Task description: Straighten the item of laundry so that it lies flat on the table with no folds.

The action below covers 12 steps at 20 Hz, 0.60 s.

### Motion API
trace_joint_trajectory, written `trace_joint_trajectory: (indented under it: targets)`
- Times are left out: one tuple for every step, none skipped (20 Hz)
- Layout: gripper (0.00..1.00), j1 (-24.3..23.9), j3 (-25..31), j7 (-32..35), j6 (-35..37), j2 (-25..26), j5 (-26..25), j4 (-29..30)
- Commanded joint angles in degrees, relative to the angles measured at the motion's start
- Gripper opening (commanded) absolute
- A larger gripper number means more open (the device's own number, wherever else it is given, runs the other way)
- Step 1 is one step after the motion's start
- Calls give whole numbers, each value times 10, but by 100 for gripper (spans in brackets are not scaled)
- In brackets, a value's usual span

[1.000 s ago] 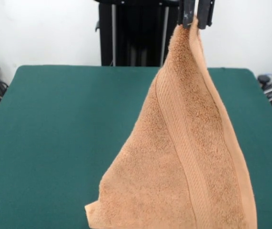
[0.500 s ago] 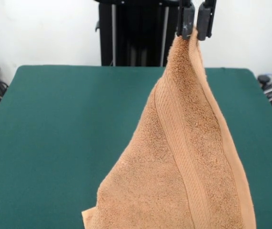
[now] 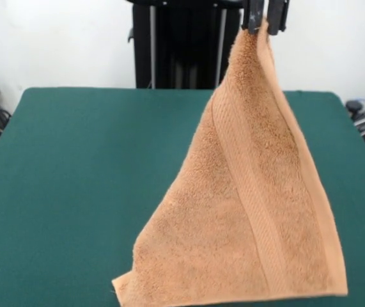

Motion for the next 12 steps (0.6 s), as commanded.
trace_joint_trajectory:
  targets:
    - [0, 18, -26, 13, -155, -165, 7, 391]
    - [0, 17, -24, 10, -189, -176, 6, 416]
    - [0, 15, -21, 10, -215, -183, 6, 436]
    - [0, 14, -19, 11, -233, -188, 5, 450]
    - [0, 13, -17, 12, -252, -193, 3, 465]
    - [0, 12, -16, 15, -264, -197, 3, 475]
    - [0, 11, -14, 15, -274, -201, 3, 483]
    - [0, 11, -13, 16, -284, -204, 4, 492]
    - [0, 10, -11, 16, -293, -207, 4, 501]
    - [0, 9, -9, 17, -299, -209, 3, 506]
    - [0, 9, -7, 18, -306, -210, 1, 511]
    - [0, 8, -5, 17, -311, -211, 0, 514]
